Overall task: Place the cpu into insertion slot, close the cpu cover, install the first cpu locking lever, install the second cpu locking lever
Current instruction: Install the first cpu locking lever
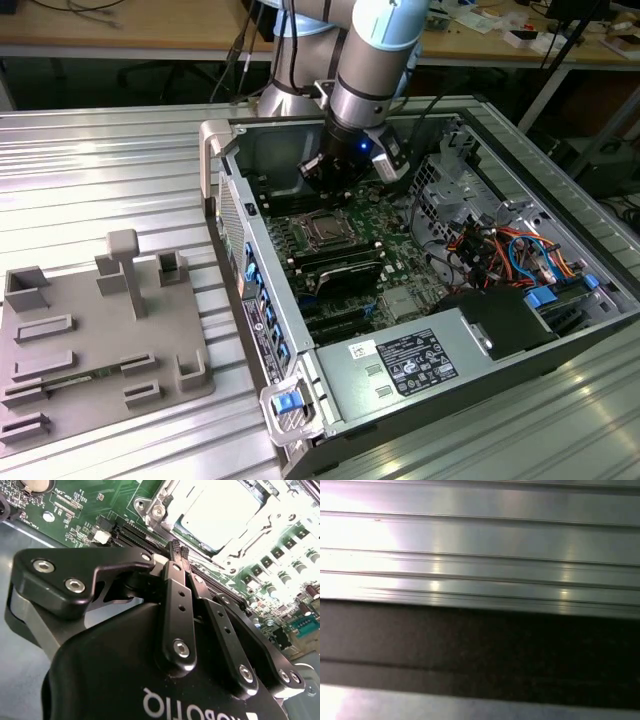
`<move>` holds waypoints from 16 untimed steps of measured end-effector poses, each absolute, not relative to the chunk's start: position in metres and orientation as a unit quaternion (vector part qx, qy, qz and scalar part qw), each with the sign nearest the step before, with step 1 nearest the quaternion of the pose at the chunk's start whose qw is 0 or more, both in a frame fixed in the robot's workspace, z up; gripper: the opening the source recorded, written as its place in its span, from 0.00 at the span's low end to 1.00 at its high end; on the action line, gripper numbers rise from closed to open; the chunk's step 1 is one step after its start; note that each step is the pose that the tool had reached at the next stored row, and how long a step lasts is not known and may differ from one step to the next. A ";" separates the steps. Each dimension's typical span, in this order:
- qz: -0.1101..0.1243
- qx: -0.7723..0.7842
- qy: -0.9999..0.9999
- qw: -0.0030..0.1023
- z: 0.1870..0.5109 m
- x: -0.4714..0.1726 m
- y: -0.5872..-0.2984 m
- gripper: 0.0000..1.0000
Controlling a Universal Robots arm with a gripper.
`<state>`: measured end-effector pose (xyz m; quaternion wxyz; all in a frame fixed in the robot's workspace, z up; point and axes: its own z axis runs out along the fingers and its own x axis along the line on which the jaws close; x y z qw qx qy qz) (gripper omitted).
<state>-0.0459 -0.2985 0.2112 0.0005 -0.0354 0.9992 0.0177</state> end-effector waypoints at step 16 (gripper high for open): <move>0.016 -0.035 0.999 0.000 0.204 -0.041 -0.298 0.11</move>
